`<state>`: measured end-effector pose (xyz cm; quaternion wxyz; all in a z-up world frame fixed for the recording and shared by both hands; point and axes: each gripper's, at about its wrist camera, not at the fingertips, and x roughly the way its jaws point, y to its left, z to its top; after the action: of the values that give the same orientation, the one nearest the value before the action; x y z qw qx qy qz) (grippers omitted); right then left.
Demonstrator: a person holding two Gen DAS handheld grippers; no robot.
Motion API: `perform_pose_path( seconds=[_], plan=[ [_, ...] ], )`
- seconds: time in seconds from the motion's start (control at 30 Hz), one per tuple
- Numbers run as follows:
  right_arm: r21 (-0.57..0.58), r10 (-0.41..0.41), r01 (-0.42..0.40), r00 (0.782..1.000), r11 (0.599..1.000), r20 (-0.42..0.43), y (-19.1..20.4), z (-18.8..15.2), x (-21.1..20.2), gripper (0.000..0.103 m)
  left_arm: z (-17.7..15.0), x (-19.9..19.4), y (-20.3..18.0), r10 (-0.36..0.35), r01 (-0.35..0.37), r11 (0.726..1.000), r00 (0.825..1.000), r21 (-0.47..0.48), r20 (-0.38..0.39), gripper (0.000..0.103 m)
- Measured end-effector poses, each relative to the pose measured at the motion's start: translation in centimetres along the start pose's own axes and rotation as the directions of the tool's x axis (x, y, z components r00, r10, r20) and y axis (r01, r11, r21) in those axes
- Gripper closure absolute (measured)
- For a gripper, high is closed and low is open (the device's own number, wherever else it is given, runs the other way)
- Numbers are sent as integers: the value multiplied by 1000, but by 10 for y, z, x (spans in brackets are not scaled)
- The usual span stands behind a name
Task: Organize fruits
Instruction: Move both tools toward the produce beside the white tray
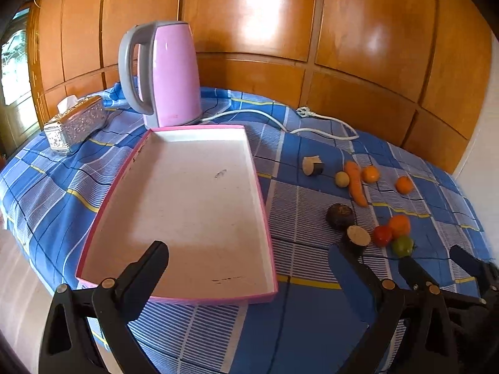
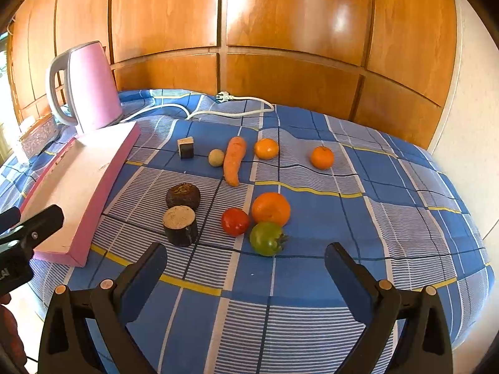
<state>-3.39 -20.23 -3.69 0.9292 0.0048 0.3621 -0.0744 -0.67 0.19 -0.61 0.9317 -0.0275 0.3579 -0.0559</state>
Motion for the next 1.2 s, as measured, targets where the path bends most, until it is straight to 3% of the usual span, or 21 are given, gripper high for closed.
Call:
perform_pose_path(
  seconds=[0.7, 1.03, 1.2],
  plan=[
    [23, -16, 17, 999, 1000, -45, -7, -3, 6, 18, -2, -3, -13, -82, 82, 995, 997, 50, 4, 0],
    [39, -22, 24, 998, 999, -53, -12, -4, 9, 19, -4, -3, -20, -123, 123, 990, 992, 72, -11, 1],
    [52, -15, 18, 999, 998, -52, -19, -3, 11, 20, -4, -1, -26, -162, 165, 982, 986, 98, -31, 11]
  ],
)
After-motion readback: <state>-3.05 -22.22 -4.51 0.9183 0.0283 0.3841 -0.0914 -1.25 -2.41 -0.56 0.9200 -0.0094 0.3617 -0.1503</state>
